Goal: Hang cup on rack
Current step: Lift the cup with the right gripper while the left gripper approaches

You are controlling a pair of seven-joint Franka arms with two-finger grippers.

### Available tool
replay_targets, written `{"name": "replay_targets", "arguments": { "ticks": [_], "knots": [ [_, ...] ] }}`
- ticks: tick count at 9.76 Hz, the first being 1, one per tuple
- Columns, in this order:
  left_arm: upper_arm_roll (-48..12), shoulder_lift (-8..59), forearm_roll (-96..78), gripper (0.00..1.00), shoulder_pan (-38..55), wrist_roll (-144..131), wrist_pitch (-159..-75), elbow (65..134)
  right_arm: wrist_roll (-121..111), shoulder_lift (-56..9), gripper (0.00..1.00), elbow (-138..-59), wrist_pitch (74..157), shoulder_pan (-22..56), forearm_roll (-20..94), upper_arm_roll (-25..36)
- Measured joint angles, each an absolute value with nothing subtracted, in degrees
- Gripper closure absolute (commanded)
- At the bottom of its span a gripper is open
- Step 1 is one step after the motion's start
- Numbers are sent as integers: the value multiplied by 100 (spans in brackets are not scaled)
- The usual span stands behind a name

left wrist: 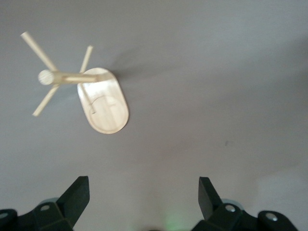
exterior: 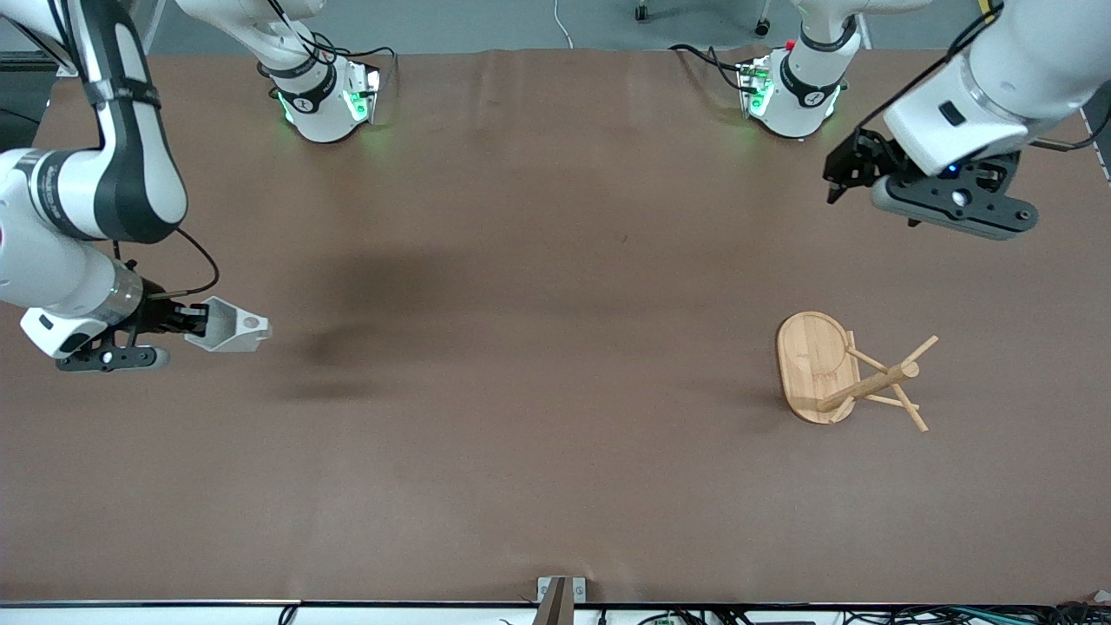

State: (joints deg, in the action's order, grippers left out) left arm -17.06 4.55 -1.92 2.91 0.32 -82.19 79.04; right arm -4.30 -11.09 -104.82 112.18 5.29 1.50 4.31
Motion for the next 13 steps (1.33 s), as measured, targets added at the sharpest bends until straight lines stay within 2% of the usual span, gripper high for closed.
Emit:
{"name": "replay_targets", "arguments": {
  "ticks": [3,8,10,13],
  "knots": [
    [-2111,455,-785,0,308,285,-8219,7821,294,-1124,99,-10239,11022,1431,1364,131],
    [-2388,455,-1839,0,296,1742,-8276,7818,-476,-1253,99,-10232,11204,1567,4329,-575],
    [-2631,467,-1868,0,297,2424,-8651,8005,-1244,-1287,99,-10296,11098,1563,5442,-581],
    [-3106,477,-1872,0,308,3059,-9530,8349,-1863,-1322,99,-10330,10433,1561,7052,-580]
  ]
}}
